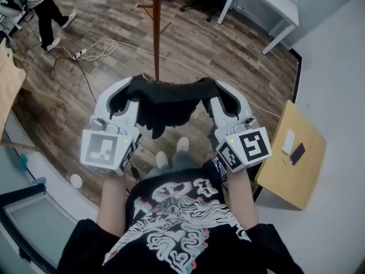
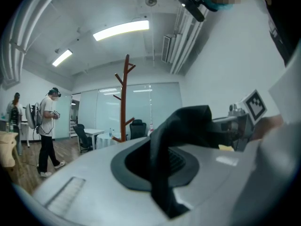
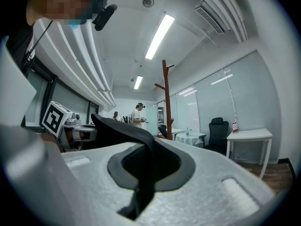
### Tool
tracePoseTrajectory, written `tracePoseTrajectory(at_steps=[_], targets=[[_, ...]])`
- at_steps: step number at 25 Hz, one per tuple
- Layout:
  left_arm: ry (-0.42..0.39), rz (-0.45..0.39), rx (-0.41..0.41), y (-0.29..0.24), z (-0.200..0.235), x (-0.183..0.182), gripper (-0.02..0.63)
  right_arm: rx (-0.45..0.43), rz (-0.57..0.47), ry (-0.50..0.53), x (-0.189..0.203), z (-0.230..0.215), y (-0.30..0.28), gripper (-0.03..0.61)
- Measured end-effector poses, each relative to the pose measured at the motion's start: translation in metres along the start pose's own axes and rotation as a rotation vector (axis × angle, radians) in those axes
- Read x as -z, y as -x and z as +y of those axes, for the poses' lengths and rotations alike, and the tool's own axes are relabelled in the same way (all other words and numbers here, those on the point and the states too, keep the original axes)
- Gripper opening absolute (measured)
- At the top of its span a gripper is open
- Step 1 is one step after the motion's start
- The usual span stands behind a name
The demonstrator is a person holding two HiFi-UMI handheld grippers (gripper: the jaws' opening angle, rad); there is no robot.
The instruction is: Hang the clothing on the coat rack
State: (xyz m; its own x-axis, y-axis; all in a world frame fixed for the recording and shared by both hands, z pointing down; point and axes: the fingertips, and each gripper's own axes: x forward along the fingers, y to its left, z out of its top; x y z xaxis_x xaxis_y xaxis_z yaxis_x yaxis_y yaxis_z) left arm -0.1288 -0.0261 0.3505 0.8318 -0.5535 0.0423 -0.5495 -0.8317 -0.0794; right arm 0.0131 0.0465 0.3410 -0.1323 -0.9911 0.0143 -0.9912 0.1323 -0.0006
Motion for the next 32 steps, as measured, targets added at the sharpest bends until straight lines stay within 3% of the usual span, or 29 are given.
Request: tracePoseTrajectory(at_steps=[11,23,32], targets=[[0.019,0.012,0.002,-0.055,0.033,-0.013,0.012,0.008,-0.059,-0.016,-0.011,-0.032,-0.054,0.011],[0.02,0.003,-0.075,-0.149,0.078,-0.019,0.012,-0.005,-0.122,-0.01,-0.027,-0.105,-0.135,0.011],[0.03,-0.027,-0.078,-0.213,0.114,-0.031,0.012,-0.027,-0.141,-0.021,-0.038,-0.15,-0.199,0.011]])
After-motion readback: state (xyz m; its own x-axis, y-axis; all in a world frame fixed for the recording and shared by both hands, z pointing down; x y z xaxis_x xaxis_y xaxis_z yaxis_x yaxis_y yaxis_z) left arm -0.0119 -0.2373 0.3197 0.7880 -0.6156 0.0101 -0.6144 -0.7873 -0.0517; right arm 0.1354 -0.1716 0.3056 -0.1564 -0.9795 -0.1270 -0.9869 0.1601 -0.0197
